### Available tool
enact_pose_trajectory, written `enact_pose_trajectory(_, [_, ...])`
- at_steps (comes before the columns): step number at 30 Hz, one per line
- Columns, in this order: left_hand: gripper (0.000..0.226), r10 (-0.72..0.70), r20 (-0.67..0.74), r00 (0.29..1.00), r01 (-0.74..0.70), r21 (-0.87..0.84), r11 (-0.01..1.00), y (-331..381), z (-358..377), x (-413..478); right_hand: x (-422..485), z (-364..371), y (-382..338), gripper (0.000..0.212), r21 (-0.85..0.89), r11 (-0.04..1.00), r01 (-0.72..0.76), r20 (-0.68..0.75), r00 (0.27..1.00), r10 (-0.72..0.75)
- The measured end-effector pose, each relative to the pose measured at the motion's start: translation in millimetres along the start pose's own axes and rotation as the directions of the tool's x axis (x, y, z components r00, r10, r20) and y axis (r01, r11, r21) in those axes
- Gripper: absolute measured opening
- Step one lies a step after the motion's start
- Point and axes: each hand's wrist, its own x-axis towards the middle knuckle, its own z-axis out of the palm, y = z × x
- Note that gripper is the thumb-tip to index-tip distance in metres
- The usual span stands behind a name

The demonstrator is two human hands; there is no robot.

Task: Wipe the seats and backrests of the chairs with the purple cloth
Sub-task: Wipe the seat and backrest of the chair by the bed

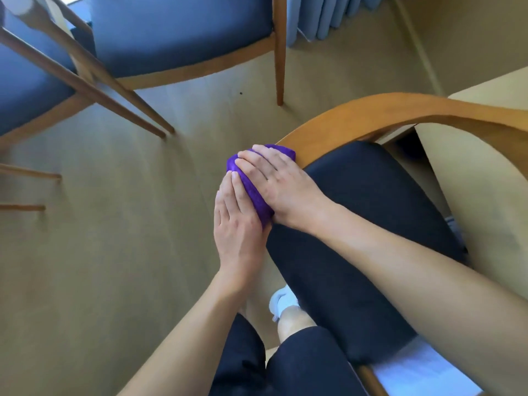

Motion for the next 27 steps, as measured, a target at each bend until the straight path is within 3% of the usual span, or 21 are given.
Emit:
enact_pose_trajectory(7, [0.085,-0.079,-0.059,0.995,0.076,-0.044,0.996,-4.8,1.9,-6.2,-3.7,12.0,-6.2,0.065,0.061,0.997,0.051,-0.096,0.994,-0.045])
enact_pose_trajectory(11, [0.099,-0.06,0.048,0.997,0.056,0.071,0.996,7.1,0.4,4.5,-5.6,10.4,16.0,0.072,0.119,0.987,0.109,-0.144,0.985,-0.091])
enact_pose_trajectory(18, [0.075,-0.061,0.151,0.987,0.022,0.244,0.97,50.1,1.3,34.9,-5.3,2.9,57.1,0.1,0.118,0.992,0.047,-0.156,0.987,-0.028])
enact_pose_trajectory(23, [0.057,-0.035,0.068,0.997,0.011,0.316,0.949,86.3,5.3,56.6,-10.5,-2.7,89.0,0.099,0.126,0.992,-0.003,-0.189,0.982,0.027])
enact_pose_trajectory(27, [0.048,-0.024,0.044,0.999,0.012,0.263,0.965,111.1,15.3,71.8,-17.0,-5.7,113.4,0.091,0.141,0.989,-0.048,-0.211,0.974,0.077])
